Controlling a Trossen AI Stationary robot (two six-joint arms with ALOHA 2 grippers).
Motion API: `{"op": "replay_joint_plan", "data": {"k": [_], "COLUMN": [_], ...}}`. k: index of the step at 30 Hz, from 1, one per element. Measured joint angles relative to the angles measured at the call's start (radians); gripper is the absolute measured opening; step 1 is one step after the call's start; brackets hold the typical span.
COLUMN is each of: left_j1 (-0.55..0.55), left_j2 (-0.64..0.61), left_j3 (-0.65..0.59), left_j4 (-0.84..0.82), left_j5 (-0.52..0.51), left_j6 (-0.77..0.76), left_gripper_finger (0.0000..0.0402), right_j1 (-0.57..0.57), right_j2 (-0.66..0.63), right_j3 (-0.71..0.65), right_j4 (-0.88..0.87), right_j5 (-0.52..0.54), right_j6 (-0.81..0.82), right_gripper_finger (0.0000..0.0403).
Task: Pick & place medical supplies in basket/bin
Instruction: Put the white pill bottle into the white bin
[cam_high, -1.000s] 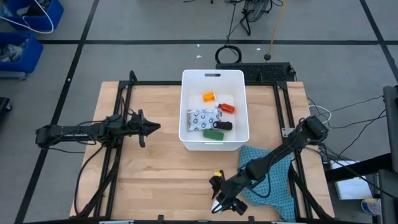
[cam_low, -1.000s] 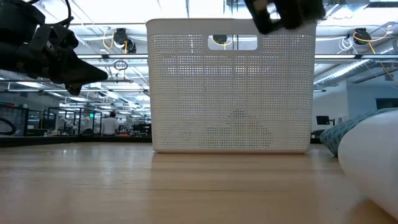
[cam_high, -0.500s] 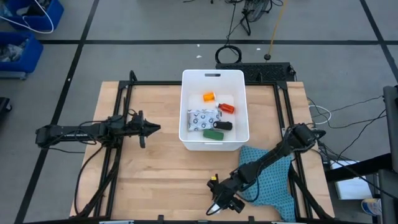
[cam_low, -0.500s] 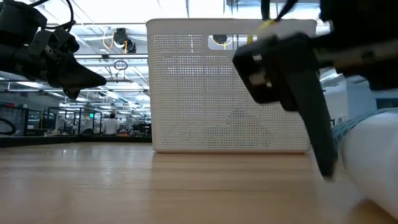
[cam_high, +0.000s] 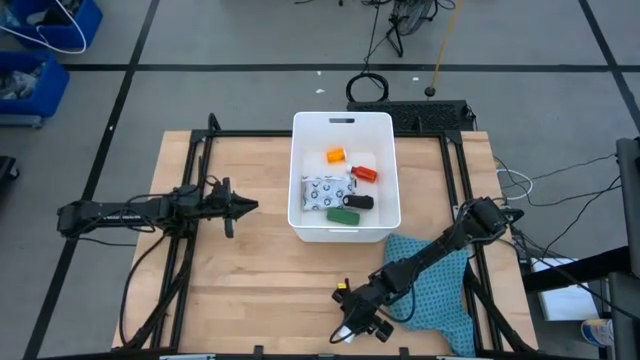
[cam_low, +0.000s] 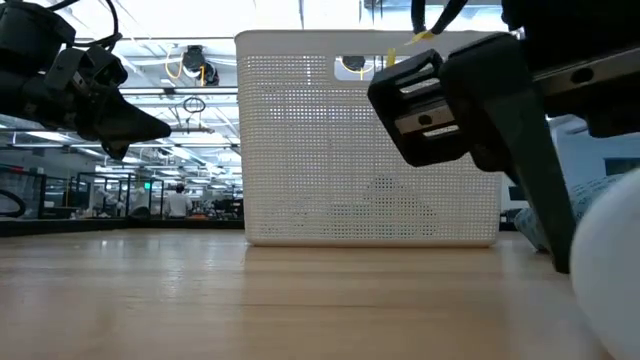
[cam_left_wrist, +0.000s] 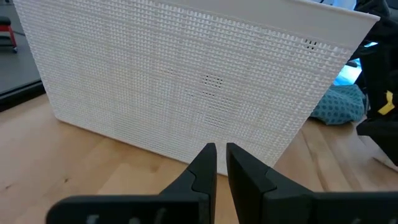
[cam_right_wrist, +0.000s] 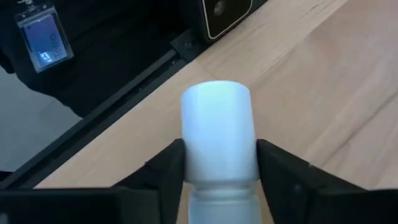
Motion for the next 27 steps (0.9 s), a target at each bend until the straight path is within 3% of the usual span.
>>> {"op": "replay_joint_plan", "data": {"k": [2,7,15,27], "left_j1": [0.000,0.000,0.000,0.000], "left_j2": [0.000,0.000,0.000,0.000], "left_j3": [0.000,0.000,0.000,0.000], "left_j4": [0.000,-0.001,-0.003,-0.014], "left_j5": [0.000,0.000,0.006,0.007], "left_j6": [0.000,-0.001,-0.001,-0.004], "left_gripper_finger": [0.0037,0.0037,0.0037,0.0037], "right_j1": [0.000,-0.010,-0.032,-0.079], "right_j2": [-0.006,-0.067,-0.309,-0.764], "right_j3": [0.000,0.000,0.000,-0.030], "right_j4": [-0.004,-0.006,-0.038,-0.168], "right_j5": [0.002,0.009,0.068,0.363], "right_j6": [0.000,0.001,-0.009,-0.089], "right_gripper_finger": [0.0152,0.0152,0.0170,0.0159]}}
